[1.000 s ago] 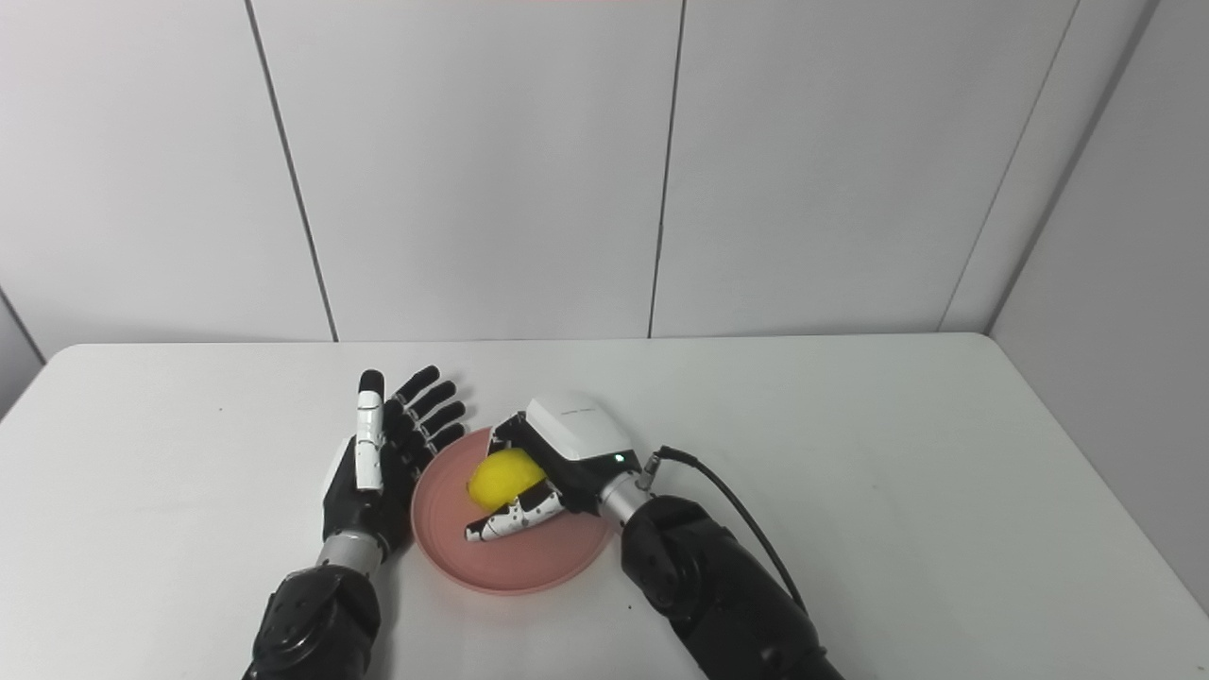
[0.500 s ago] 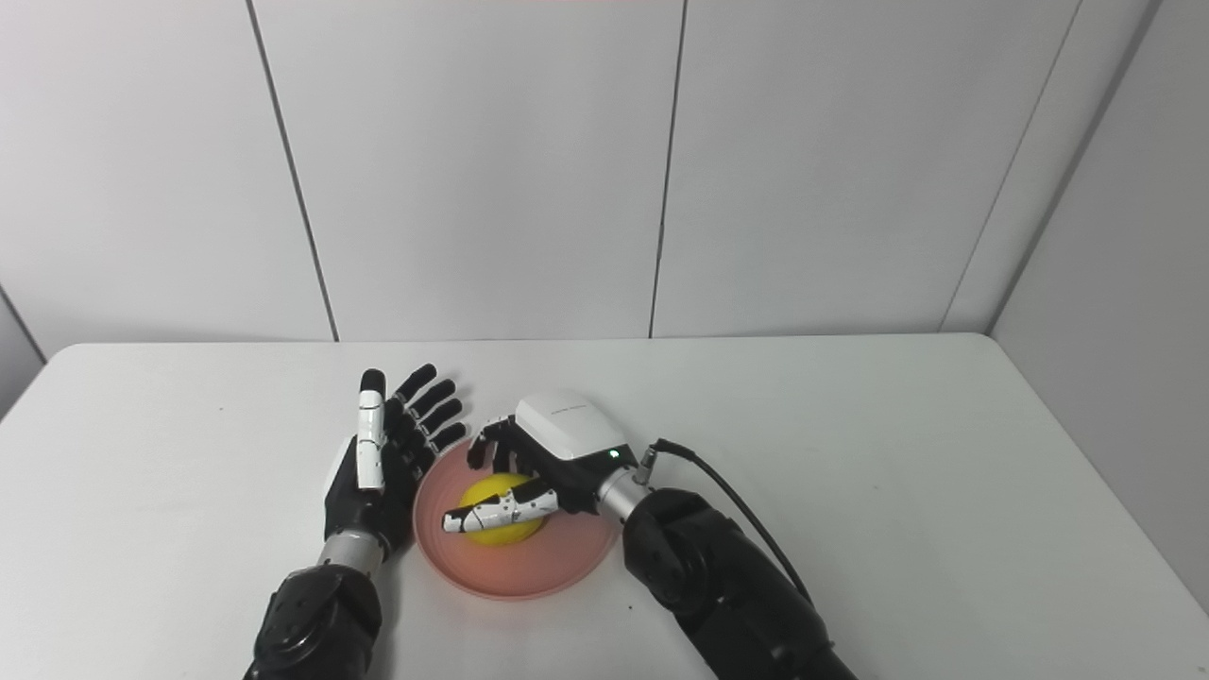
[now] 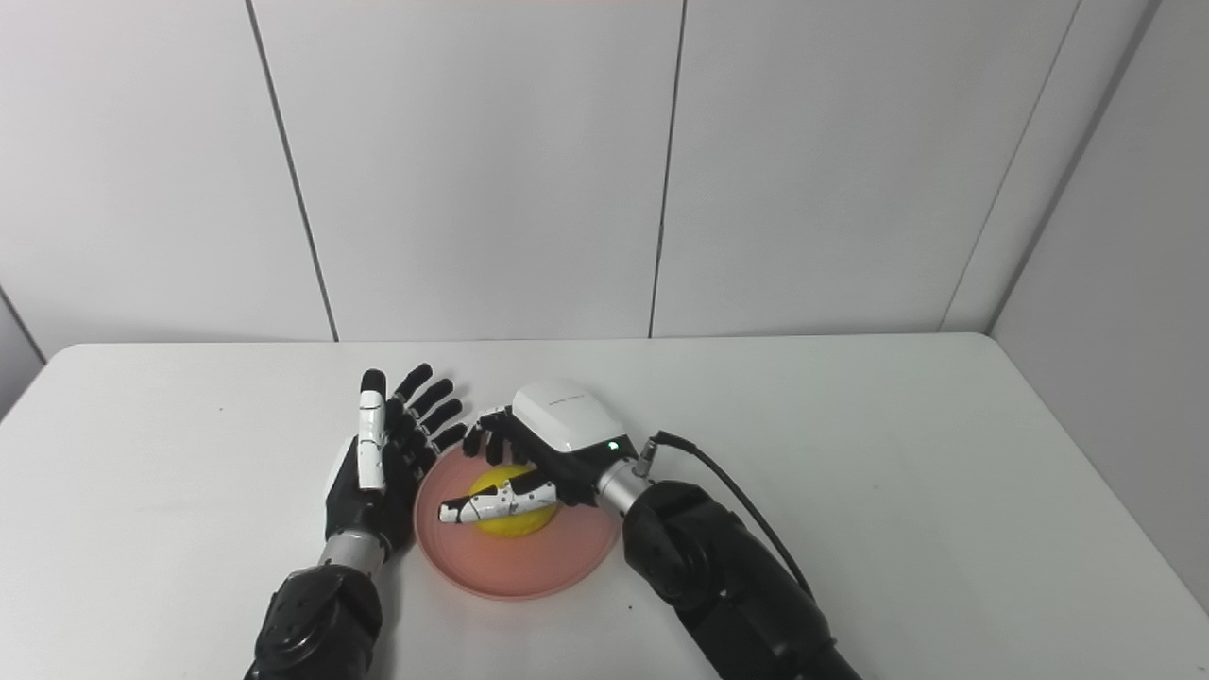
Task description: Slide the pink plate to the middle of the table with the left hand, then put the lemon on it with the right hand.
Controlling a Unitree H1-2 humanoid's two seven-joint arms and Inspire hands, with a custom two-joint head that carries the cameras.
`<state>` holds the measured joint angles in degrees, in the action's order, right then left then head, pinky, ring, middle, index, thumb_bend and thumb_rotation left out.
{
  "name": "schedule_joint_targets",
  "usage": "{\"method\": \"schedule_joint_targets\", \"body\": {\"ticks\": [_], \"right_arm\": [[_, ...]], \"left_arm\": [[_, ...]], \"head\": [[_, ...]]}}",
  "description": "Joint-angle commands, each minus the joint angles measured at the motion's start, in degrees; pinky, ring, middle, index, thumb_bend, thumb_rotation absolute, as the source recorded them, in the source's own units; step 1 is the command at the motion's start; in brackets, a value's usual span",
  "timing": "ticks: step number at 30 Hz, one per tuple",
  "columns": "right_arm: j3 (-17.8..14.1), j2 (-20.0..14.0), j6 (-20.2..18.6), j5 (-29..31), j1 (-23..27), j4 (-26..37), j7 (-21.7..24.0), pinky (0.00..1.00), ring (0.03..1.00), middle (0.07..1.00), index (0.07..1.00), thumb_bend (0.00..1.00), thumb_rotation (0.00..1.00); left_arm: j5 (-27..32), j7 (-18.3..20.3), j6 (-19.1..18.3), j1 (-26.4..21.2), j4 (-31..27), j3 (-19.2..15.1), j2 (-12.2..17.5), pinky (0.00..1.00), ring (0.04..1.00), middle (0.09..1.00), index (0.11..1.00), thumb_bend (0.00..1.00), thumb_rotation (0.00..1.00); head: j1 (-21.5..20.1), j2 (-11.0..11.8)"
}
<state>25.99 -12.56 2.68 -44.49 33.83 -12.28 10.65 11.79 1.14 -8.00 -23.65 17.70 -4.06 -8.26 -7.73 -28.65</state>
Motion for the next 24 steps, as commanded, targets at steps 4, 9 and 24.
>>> {"method": "schedule_joint_targets", "body": {"ticks": [4, 9, 24], "right_arm": [[-2.7, 0.4, 1.0, 1.7, 3.1, 2.9, -2.0, 0.43, 0.503, 0.566, 0.604, 0.86, 0.86], [-6.3, 2.1, 1.8, 6.0, 2.7, 2.8, -3.9, 0.41, 0.487, 0.555, 0.61, 0.84, 0.83], [-19.2, 9.9, 6.1, 25.9, -2.2, -1.9, -12.5, 0.59, 0.69, 0.761, 0.738, 0.81, 1.0]], "left_arm": [[-0.8, -1.2, -2.7, 1.4, 1.4, 0.3, -0.2, 0.78, 0.773, 0.789, 0.827, 0.63, 0.99], [-0.2, -1.6, -3.2, 1.2, 1.2, -0.3, -0.5, 0.81, 0.763, 0.769, 0.808, 0.64, 0.98], [-7.9, -6.5, 13.7, -0.2, 5.4, -0.2, 1.0, 0.79, 0.791, 0.786, 0.751, 0.71, 0.92]], "head": [[0.1, 0.0], [0.3, 0.1], [0.9, 0.1]]}}
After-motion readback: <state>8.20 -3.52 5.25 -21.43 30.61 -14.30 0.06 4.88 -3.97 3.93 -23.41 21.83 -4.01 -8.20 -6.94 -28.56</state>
